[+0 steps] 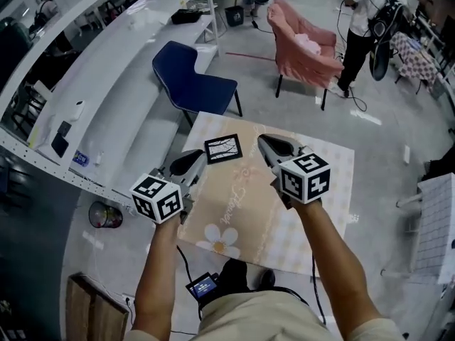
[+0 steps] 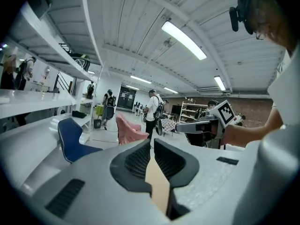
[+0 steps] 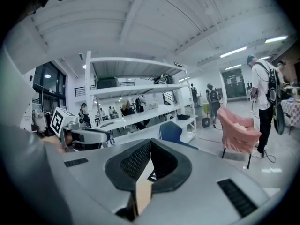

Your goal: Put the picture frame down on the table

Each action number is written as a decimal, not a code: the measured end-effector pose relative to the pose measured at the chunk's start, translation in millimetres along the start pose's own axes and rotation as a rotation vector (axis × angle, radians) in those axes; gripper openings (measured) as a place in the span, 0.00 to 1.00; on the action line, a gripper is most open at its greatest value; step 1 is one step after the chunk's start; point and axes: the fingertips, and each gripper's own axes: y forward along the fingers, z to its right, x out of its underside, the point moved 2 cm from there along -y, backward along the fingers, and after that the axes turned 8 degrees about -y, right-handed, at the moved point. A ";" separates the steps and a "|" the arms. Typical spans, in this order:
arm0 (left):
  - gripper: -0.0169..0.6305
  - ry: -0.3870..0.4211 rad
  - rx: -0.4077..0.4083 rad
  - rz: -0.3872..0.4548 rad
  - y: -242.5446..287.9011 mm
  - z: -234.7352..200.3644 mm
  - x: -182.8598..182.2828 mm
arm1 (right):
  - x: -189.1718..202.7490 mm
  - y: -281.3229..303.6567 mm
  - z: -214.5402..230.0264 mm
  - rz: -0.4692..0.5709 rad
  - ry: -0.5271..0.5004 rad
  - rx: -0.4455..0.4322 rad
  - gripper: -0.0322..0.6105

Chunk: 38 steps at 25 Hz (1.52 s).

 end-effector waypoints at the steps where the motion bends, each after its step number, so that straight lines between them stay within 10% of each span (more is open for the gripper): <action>1: 0.07 0.018 0.009 0.017 -9.0 15.7 -6.4 | -11.1 -17.5 -6.0 0.026 -0.010 -0.007 0.06; 20: 0.03 0.272 0.072 0.236 -175.7 274.1 -56.8 | -74.1 -297.3 -128.4 0.210 -0.167 -0.231 0.05; 38: 0.03 0.326 0.069 0.258 -248.2 362.2 -31.2 | -80.9 -392.5 -181.7 0.231 -0.271 -0.288 0.05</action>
